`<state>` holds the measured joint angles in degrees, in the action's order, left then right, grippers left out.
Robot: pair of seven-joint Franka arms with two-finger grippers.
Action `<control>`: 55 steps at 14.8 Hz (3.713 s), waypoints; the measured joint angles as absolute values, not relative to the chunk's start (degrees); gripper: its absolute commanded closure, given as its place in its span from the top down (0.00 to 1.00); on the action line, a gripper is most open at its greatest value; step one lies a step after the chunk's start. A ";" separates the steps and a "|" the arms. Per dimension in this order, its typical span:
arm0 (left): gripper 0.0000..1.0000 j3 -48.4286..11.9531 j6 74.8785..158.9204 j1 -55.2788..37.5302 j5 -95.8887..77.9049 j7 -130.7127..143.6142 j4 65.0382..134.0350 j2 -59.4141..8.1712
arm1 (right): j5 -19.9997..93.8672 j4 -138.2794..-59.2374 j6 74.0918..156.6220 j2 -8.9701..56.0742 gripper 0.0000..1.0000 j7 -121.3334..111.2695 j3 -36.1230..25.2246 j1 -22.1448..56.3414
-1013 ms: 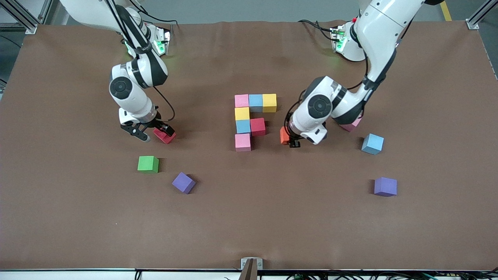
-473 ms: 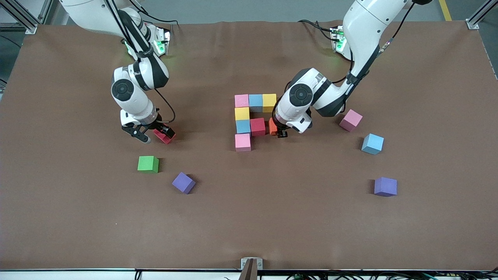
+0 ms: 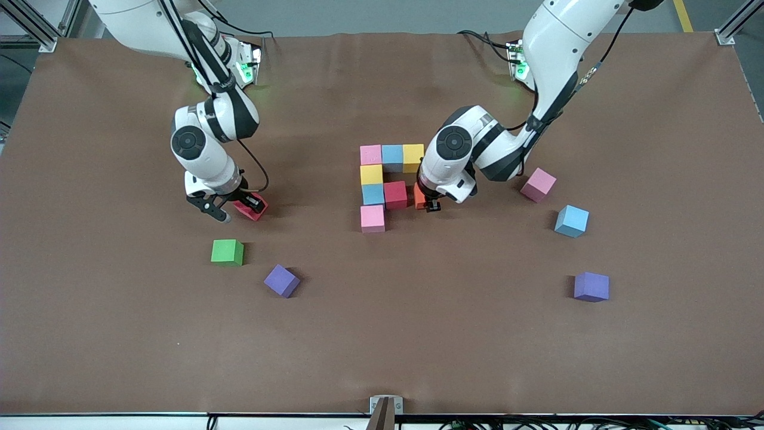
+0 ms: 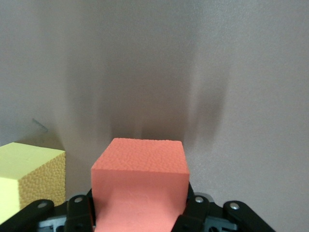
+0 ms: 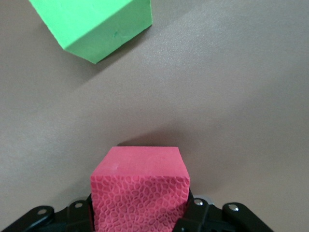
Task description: Arrange 11 blocks into digit 3
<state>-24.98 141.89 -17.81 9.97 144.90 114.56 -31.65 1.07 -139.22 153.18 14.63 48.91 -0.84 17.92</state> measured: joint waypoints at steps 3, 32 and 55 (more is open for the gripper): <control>0.30 -25.01 142.02 -18.58 10.10 145.09 114.24 -32.29 | 1.07 -132.81 145.65 14.63 0.00 53.76 -0.47 18.97; 1.00 -24.69 142.13 -20.74 12.58 145.18 111.27 -34.86 | 1.02 -69.74 124.28 53.06 0.00 26.61 0.01 39.75; 0.99 -24.41 126.71 -16.07 13.49 130.30 107.61 -25.38 | 1.06 -68.61 123.00 54.61 0.00 33.07 -0.06 40.88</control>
